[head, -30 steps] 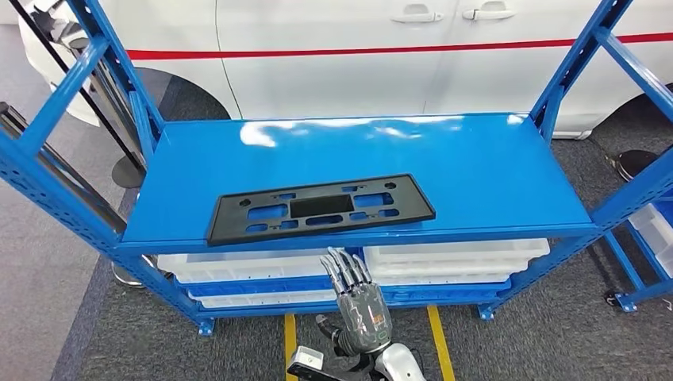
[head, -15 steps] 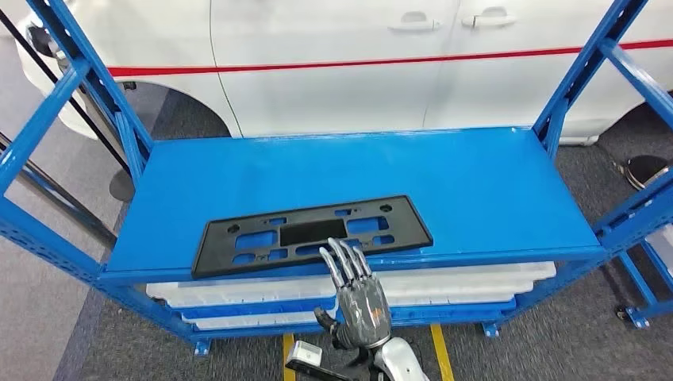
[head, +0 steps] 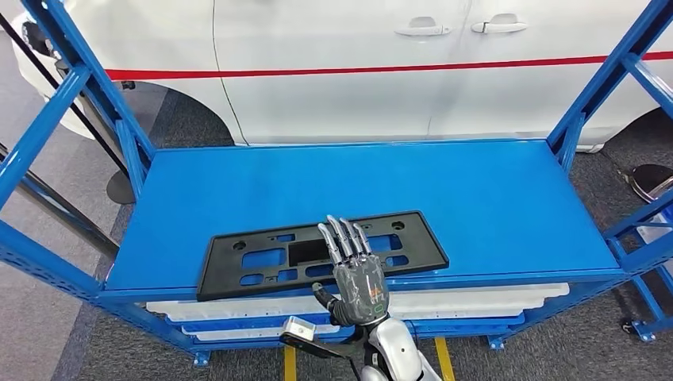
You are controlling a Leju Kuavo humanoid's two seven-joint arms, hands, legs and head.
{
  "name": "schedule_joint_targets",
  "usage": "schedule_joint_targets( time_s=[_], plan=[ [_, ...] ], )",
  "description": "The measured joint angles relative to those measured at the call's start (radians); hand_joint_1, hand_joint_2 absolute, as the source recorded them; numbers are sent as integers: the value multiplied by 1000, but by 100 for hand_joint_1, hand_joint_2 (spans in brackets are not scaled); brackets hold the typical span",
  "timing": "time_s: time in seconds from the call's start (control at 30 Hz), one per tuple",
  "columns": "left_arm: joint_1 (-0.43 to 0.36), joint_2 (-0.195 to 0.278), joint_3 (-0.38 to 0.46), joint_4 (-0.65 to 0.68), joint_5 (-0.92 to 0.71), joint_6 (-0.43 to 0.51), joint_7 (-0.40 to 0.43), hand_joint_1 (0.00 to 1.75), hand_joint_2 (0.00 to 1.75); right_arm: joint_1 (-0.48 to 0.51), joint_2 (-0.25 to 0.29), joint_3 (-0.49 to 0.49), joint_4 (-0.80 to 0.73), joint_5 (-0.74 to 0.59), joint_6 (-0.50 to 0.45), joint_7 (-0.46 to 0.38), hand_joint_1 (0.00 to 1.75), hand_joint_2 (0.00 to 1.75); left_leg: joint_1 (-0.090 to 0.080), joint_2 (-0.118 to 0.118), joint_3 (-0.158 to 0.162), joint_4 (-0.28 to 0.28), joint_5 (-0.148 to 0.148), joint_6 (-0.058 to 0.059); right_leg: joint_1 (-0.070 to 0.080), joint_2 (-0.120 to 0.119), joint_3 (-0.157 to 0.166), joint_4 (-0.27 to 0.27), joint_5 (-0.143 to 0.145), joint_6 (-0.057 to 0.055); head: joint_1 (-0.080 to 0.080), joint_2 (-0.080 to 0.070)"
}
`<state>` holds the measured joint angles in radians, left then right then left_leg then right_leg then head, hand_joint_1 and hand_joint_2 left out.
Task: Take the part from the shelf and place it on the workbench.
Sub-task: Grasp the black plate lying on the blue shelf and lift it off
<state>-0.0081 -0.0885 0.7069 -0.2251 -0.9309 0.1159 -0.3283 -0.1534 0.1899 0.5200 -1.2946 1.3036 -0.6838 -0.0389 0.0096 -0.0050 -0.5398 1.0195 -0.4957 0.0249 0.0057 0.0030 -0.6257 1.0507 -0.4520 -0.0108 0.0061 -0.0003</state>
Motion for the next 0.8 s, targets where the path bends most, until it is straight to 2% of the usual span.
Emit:
schedule_joint_targets(
  time_s=[0.03, 0.1, 0.17, 0.2, 0.27, 0.3, 0.33, 0.37, 0.43, 0.47, 0.5, 0.53, 0.63, 0.7, 0.77, 0.8],
  plan=[
    [-2, 0, 0, 0, -4, 0, 0, 0, 0, -9, -3, 2, 1, 7, 5, 9, 0, 175, -1, -1, 0, 2, 0, -6, 3, 0, -1, -9, -4, -5, 1, 0],
    [-4, 2, 0, 0, -11, -1, 1, 0, 0, -23, -6, 6, 7, 18, 12, 25, 0, 175, -1, -1, 3, 7, -3, -17, 0, 1, 9, -21, 6, -14, 2, 0],
    [-6, 4, 1, 0, -19, -4, 1, 0, 0, -40, -7, 9, 17, 23, 16, 39, 0, 175, 0, 0, -8, 46, -29, -25, -5, 0, 25, -31, 7, -23, 2, 0],
    [-7, 5, 1, 0, -24, -6, 1, 0, 0, -49, -7, 11, 24, 25, 17, 45, 0, 175, 2, 0, -32, 94, -57, -29, -7, -1, 30, -34, 6, -26, 2, 0],
    [-9, 6, 1, 0, -33, -9, 0, 0, 0, -65, -8, 12, 41, 27, 21, 55, 0, 175, 4, 0, -98, 217, -113, -39, -7, -2, 32, -34, 3, -31, 1, 0],
    [-9, 6, 1, 0, -36, -10, -1, 0, 0, -70, -8, 13, 51, 28, 24, 58, 0, 175, 4, 0, -125, 259, -127, -43, -6, -2, 32, -34, 1, -32, 2, 0],
    [-9, 7, 1, 0, -38, -10, -1, 0, 0, -74, -8, 13, 59, 29, 25, 59, 0, 175, 4, 0, -135, 267, -120, -45, -6, -1, 34, -33, -1, -32, 1, 0],
    [-9, 7, 1, 0, -40, -10, -1, 0, 0, -76, -8, 13, 65, 30, 26, 60, 0, 175, 4, 0, -127, 238, -94, -44, -7, 0, 36, -31, -3, -31, 1, 0],
    [-9, 8, 1, 0, -42, -12, -4, 0, 0, -82, -8, 13, 75, 35, 31, 63, 0, 175, 3, 0, -74, 107, -17, -37, -6, 2, 42, -28, -9, -26, 2, 0],
    [-10, 9, 1, 0, -43, -14, -7, 0, 0, -87, -8, 13, 80, 39, 36, 65, 0, 175, 1, 1, -52, 50, 1, -32, -5, 3, 44, -27, -11, -23, 2, 0],
    [-11, 9, 1, 0, -44, -15, -11, 0, 0, -93, -9, 14, 87, 44, 44, 68, 0, 175, -2, 1, -36, 13, 13, -26, -4, 3, 43, -26, -13, -18, 2, 0],
    [-12, 10, 1, 0, -44, -16, -15, 0, 0, -97, -9, 15, 93, 51, 51, 70, 0, 175, -4, 0, -32, 0, 13, -20, -3, 3, 43, -25, -14, -13, 2, 0],
    [-12, 11, 1, 0, -44, -18, -21, 0, 0, -103, -11, 19, 109, 65, 60, 73, 0, 175, -1, 0, -25, -9, 30, -3, -1, 3, 43, -22, -21, 4, 2, 0],
    [-12, 11, 2, 0, -45, -19, -21, 0, 0, -106, -13, 20, 118, 68, 62, 73, 0, 175, 6, 3, -20, -18, 36, 6, -1, 2, 17, 40, -63, 14, 2, 0],
    [-13, 12, 2, 0, -49, -19, -20, 0, 0, -107, -16, 20, 128, 69, 66, 75, 0, 175, 5, 3, -20, -19, 35, 10, -7, 1, -45, 168, -124, 22, 2, 0],
    [-13, 12, 3, 0, -53, -19, -19, 0, 0, -106, -19, 21, 134, 70, 68, 77, 0, 175, 5, 3, -20, -19, 34, 11, -9, 1, -74, 222, -140, 24, 2, 0]
  ],
)
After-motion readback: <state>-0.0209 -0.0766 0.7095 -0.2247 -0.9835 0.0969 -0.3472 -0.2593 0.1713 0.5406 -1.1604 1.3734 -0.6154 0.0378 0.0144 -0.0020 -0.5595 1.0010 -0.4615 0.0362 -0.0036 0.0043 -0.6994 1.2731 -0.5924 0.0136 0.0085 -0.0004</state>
